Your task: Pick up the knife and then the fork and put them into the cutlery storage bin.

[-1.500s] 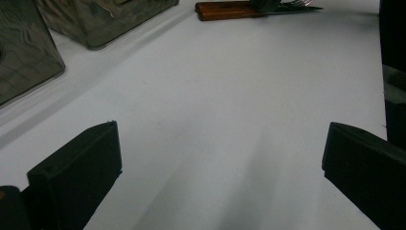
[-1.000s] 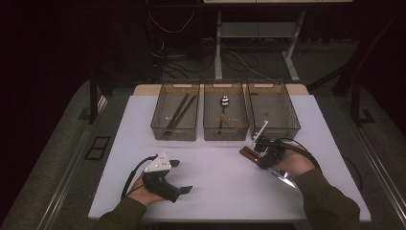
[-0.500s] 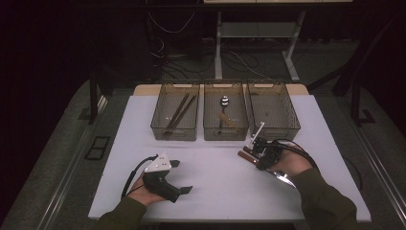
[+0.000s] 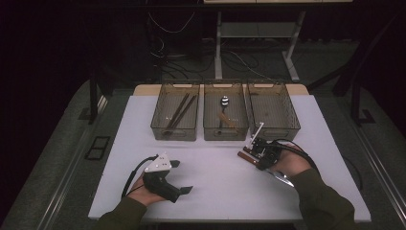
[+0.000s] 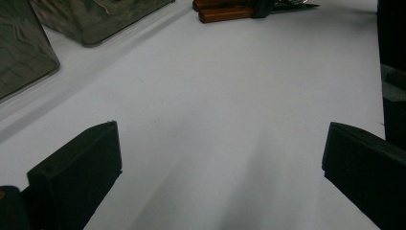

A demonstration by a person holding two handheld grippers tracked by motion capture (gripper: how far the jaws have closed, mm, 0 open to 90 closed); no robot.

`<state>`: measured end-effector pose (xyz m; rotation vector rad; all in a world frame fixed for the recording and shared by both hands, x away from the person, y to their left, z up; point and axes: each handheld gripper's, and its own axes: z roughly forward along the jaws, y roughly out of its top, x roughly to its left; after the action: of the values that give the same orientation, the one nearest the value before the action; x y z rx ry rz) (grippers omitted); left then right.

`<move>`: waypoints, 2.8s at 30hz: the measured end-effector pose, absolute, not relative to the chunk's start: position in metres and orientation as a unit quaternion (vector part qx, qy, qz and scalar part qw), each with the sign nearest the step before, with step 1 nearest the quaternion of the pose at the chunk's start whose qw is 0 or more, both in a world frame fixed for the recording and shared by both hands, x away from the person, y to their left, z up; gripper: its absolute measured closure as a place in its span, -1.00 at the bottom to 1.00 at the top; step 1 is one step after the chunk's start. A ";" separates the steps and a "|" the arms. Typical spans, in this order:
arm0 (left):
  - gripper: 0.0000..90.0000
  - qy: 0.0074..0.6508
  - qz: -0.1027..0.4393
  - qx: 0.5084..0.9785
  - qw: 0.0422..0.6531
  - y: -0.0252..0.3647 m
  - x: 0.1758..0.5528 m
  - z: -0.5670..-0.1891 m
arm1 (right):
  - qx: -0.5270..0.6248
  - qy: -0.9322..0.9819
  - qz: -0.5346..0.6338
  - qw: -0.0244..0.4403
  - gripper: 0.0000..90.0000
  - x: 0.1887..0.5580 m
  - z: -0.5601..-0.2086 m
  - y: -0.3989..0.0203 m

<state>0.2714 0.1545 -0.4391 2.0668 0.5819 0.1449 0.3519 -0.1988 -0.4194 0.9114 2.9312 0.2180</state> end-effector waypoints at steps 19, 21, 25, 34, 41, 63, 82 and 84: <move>-1.00 0.238 0.060 0.845 0.475 0.155 0.272 -0.439 | 0.319 0.936 0.146 0.020 0.71 0.350 -0.409 -0.214; -1.00 0.238 0.062 0.845 0.475 0.155 0.272 -0.439 | 0.321 0.934 0.154 0.022 0.71 0.350 -0.407 -0.216; -1.00 0.238 0.065 0.845 0.475 0.156 0.272 -0.439 | 0.327 0.927 0.183 0.017 0.71 0.349 -0.402 -0.219; -1.00 0.234 0.064 0.846 0.475 0.157 0.272 -0.439 | 0.334 0.913 0.231 0.021 0.71 0.351 -0.395 -0.228; -1.00 0.232 0.064 0.843 0.481 0.158 0.273 -0.439 | 0.344 0.898 0.273 0.026 0.71 0.351 -0.385 -0.238; -1.00 0.232 0.064 0.842 0.482 0.159 0.273 -0.439 | 0.361 0.867 0.340 0.052 0.72 0.360 -0.349 -0.252; -1.00 0.242 0.066 0.835 0.490 0.162 0.275 -0.439 | 0.403 0.842 0.345 0.096 0.72 0.388 -0.317 -0.281; -1.00 0.242 0.065 0.835 0.490 0.162 0.275 -0.439 | 0.404 0.841 0.346 0.099 0.72 0.391 -0.314 -0.284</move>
<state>0.2754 0.1620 -0.4393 2.0273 0.5890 0.1575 0.3909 -0.2835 -0.3142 1.1945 2.4890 1.0227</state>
